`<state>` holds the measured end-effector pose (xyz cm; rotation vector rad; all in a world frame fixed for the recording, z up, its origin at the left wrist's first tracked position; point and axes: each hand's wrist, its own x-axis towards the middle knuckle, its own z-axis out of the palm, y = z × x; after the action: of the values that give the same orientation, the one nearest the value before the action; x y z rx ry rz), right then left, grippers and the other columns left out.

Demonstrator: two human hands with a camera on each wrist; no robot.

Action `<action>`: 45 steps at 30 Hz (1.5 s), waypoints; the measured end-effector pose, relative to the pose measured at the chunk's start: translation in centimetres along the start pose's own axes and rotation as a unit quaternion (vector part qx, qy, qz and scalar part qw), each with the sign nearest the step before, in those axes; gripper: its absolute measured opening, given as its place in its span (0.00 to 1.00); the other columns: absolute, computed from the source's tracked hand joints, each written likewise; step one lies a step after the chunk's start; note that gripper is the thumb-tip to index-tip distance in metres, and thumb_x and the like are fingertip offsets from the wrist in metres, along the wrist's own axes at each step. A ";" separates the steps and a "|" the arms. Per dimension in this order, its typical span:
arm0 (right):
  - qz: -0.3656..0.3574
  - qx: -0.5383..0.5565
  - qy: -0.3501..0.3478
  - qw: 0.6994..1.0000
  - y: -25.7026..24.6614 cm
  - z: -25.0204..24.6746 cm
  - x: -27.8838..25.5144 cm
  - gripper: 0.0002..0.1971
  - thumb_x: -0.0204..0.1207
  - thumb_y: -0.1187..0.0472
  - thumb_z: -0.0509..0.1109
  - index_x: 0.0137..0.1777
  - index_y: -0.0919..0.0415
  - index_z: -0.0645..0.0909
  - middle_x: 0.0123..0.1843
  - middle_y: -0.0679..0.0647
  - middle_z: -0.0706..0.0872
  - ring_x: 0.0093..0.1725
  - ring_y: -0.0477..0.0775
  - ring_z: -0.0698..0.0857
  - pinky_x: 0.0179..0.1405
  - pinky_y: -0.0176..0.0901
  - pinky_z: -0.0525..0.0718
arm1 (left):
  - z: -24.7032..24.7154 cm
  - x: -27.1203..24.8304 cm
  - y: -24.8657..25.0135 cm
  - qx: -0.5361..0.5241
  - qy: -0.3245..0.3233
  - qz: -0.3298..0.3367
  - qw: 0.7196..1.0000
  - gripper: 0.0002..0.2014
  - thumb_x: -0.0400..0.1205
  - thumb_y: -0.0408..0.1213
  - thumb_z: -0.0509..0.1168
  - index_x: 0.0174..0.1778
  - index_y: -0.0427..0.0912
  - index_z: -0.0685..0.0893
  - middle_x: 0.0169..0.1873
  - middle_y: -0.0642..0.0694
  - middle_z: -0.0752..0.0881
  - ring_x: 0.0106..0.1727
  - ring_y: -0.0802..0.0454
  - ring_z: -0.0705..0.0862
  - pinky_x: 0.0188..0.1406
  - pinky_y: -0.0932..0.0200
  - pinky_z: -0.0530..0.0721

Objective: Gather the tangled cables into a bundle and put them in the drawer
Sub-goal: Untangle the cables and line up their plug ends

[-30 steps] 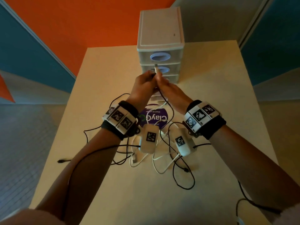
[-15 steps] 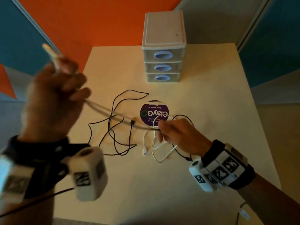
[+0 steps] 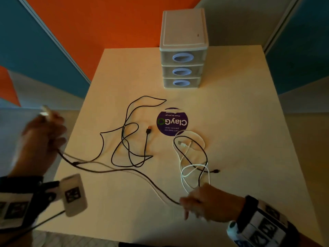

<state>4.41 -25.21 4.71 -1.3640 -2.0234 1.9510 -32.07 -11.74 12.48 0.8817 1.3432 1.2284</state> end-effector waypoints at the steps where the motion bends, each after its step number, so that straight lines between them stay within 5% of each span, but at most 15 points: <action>1: 0.020 -0.039 -0.050 0.998 0.0 0.1 0.6 0.22 0.79 0.41 0.57 0.42 0.55 0.88 0.32 0.51 0.85 0.30 0.43 0.80 0.35 0.32 0.79 | 2.6 -0.8 -0.9 0.026 -0.023 -0.026 0.999 0.07 0.76 0.30 0.61 0.35 0.46 0.78 0.19 0.60 0.80 0.16 0.68 0.71 0.19 0.65 0.50; 4: 0.031 -0.115 -0.085 0.989 -0.5 -0.6 3.2 0.20 0.78 0.43 0.62 0.34 0.56 0.84 0.30 0.52 0.82 0.25 0.35 0.78 0.33 0.36 0.76 | 5.4 -1.6 -3.7 0.076 -0.057 -0.091 0.991 0.18 0.83 0.24 0.53 0.33 0.47 0.80 0.21 0.57 0.78 0.17 0.67 0.70 0.22 0.64 0.49; 7: -0.015 -0.010 0.116 0.993 -2.0 -2.7 7.4 0.13 0.79 0.54 0.64 0.44 0.63 0.84 0.33 0.48 0.83 0.25 0.34 0.80 0.31 0.28 0.79 | 6.2 -1.9 -5.4 0.104 -0.084 -0.140 0.981 0.14 0.85 0.26 0.53 0.38 0.45 0.78 0.27 0.52 0.74 0.17 0.66 0.67 0.12 0.74 0.56; 10: -0.027 -0.074 0.290 0.954 -2.3 -6.5 11.8 0.09 0.79 0.64 0.64 0.49 0.67 0.84 0.45 0.62 0.89 0.41 0.50 0.85 0.49 0.47 0.85 | 6.8 -2.7 -6.4 0.137 -0.122 -0.157 0.971 0.11 0.87 0.32 0.54 0.41 0.44 0.78 0.29 0.52 0.74 0.20 0.65 0.67 0.13 0.74 0.61; 12: 0.027 -0.172 0.277 0.945 -1.8 -8.6 13.1 0.12 0.75 0.69 0.62 0.53 0.60 0.84 0.56 0.59 0.87 0.56 0.57 0.84 0.59 0.50 0.82 | 7.0 -3.0 -6.3 0.162 -0.122 -0.163 0.966 0.11 0.86 0.35 0.55 0.41 0.45 0.79 0.28 0.54 0.75 0.22 0.64 0.67 0.15 0.72 0.61; 14: 0.083 -0.249 0.253 0.931 -0.5 -10.2 13.0 0.14 0.72 0.69 0.65 0.55 0.56 0.83 0.59 0.55 0.83 0.61 0.58 0.80 0.61 0.49 0.79 | 6.9 -3.4 -6.1 0.167 -0.129 -0.160 0.964 0.11 0.86 0.35 0.55 0.41 0.45 0.80 0.26 0.56 0.75 0.22 0.64 0.67 0.16 0.72 0.61; 18: 0.149 -0.248 0.264 0.920 2.6 -11.5 10.8 0.05 0.72 0.60 0.68 0.47 0.58 0.78 0.51 0.54 0.81 0.53 0.58 0.81 0.51 0.46 0.79 | 6.1 -3.5 -5.9 0.126 -0.130 -0.159 0.971 0.11 0.86 0.33 0.54 0.42 0.43 0.79 0.26 0.55 0.76 0.20 0.64 0.67 0.14 0.73 0.62; 21: 0.185 -0.230 0.269 0.917 4.5 -10.7 10.3 0.15 0.68 0.43 0.71 0.40 0.53 0.76 0.47 0.54 0.86 0.47 0.57 0.84 0.48 0.48 0.84 | 6.1 -3.6 -6.1 0.131 -0.134 -0.163 0.969 0.11 0.86 0.33 0.54 0.43 0.42 0.79 0.26 0.54 0.76 0.20 0.64 0.67 0.14 0.73 0.62; 23: 0.191 -0.240 0.283 0.909 4.7 -10.1 10.3 0.17 0.66 0.39 0.71 0.40 0.52 0.77 0.47 0.51 0.85 0.48 0.56 0.84 0.48 0.47 0.83 | 6.3 -3.8 -6.3 0.136 -0.144 -0.163 0.967 0.10 0.86 0.33 0.54 0.44 0.42 0.80 0.25 0.55 0.77 0.20 0.64 0.67 0.15 0.72 0.63; 29: 0.118 -0.320 0.291 0.894 4.4 -9.1 11.2 0.13 0.73 0.50 0.67 0.52 0.55 0.81 0.56 0.52 0.84 0.58 0.56 0.81 0.58 0.50 0.76 | 7.0 -4.0 -6.7 0.131 -0.158 -0.154 0.966 0.09 0.86 0.33 0.54 0.46 0.41 0.80 0.29 0.53 0.77 0.20 0.64 0.66 0.16 0.71 0.62; 33: 0.115 -0.354 0.288 0.882 3.9 -8.2 11.8 0.12 0.72 0.49 0.68 0.48 0.56 0.83 0.57 0.52 0.83 0.60 0.56 0.79 0.60 0.52 0.71 | 8.5 -4.2 -7.2 0.134 -0.156 -0.140 0.968 0.09 0.87 0.34 0.54 0.47 0.42 0.79 0.30 0.53 0.78 0.21 0.63 0.65 0.17 0.71 0.63; 36: 0.093 -0.280 0.327 0.898 2.5 -8.6 11.0 0.11 0.72 0.49 0.70 0.46 0.56 0.84 0.50 0.52 0.90 0.52 0.55 0.85 0.58 0.50 0.77 | 10.3 -4.3 -7.3 0.136 -0.139 -0.106 0.975 0.09 0.87 0.36 0.54 0.47 0.44 0.79 0.32 0.52 0.84 0.22 0.63 0.67 0.20 0.68 0.65; 40: -0.071 0.016 0.406 0.911 -2.9 -8.4 8.1 0.07 0.71 0.60 0.75 0.46 0.59 0.82 0.39 0.52 0.90 0.34 0.45 0.88 0.39 0.35 0.83 | 14.1 -4.7 -6.5 0.128 -0.151 0.001 0.980 0.07 0.87 0.33 0.54 0.46 0.43 0.77 0.40 0.50 0.89 0.27 0.60 0.75 0.26 0.65 0.73; 43: -0.152 0.174 0.425 0.875 -7.1 -7.8 6.0 0.07 0.68 0.63 0.77 0.43 0.60 0.82 0.37 0.50 0.90 0.31 0.46 0.89 0.30 0.30 0.83 | 16.7 -4.6 -5.7 0.106 -0.138 0.091 0.981 0.05 0.85 0.32 0.57 0.47 0.42 0.78 0.39 0.47 0.87 0.31 0.58 0.80 0.32 0.60 0.79; 45: -0.159 0.274 0.457 0.831 -8.4 -7.7 5.2 0.06 0.67 0.62 0.77 0.40 0.56 0.82 0.38 0.52 0.91 0.34 0.49 0.91 0.34 0.37 0.88 | 17.8 -4.4 -5.1 0.069 -0.116 0.111 0.985 0.05 0.85 0.31 0.58 0.49 0.40 0.80 0.37 0.48 0.85 0.31 0.59 0.81 0.32 0.60 0.80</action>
<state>0.87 -14.69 10.47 -1.3008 -1.0358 1.1881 -13.31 -13.60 10.17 1.2613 1.1760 1.1668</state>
